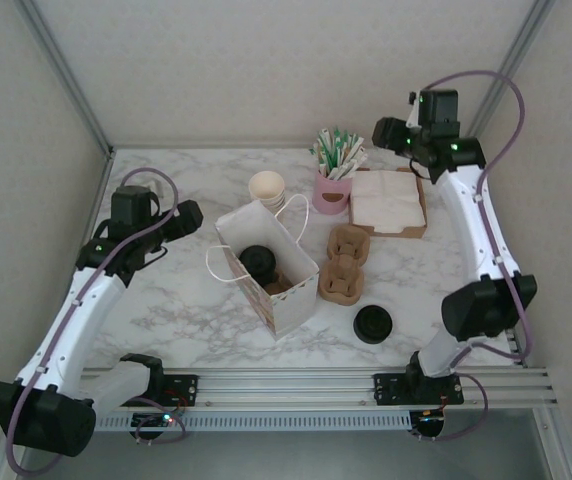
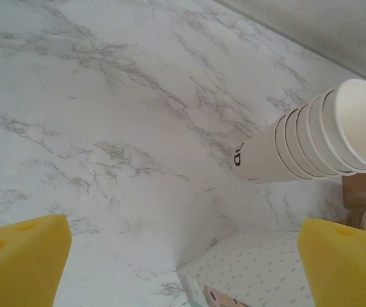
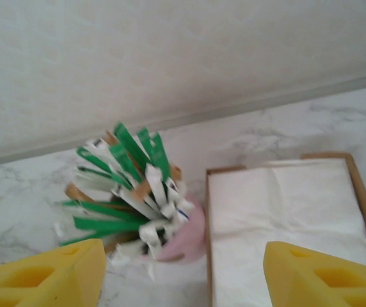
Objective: Pack the takeout coffee
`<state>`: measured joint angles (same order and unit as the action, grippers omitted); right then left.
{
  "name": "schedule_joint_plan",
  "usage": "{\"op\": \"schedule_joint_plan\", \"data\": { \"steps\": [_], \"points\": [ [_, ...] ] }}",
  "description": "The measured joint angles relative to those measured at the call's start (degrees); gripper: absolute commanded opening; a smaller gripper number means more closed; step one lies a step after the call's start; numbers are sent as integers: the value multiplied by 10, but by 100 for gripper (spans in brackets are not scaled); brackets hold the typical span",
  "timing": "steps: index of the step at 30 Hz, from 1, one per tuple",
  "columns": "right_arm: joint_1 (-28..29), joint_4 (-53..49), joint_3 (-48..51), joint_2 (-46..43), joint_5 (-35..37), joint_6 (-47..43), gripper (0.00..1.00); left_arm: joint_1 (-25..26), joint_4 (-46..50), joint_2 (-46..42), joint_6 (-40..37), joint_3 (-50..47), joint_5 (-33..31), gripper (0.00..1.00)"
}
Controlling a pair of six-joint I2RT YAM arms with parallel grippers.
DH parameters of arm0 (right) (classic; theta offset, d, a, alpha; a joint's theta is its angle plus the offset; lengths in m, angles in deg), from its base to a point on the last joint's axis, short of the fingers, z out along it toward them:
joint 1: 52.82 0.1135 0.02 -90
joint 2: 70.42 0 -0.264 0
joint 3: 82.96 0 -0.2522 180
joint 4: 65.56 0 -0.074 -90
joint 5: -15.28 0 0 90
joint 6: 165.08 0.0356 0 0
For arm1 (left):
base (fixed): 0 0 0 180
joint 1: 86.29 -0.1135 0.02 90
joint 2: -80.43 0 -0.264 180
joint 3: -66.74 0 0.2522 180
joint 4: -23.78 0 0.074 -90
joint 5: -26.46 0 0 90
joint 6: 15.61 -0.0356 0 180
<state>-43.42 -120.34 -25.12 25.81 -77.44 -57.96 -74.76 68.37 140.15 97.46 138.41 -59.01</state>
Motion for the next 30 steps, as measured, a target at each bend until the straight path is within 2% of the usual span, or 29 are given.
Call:
{"op": "schedule_joint_plan", "data": {
  "steps": [11, 20, 30],
  "points": [
    [0, -35, -173, 162, -45, 2, 53, 0, -15, -16, -4, -3, 3, 90],
    [0, -56, -192, 213, -64, 9, 42, 0, -20, -22, -9, -7, 18, 84],
    [2, -64, -192, 221, -74, 13, 40, 0, -24, -23, -10, -7, 39, 79]
  ]
}}
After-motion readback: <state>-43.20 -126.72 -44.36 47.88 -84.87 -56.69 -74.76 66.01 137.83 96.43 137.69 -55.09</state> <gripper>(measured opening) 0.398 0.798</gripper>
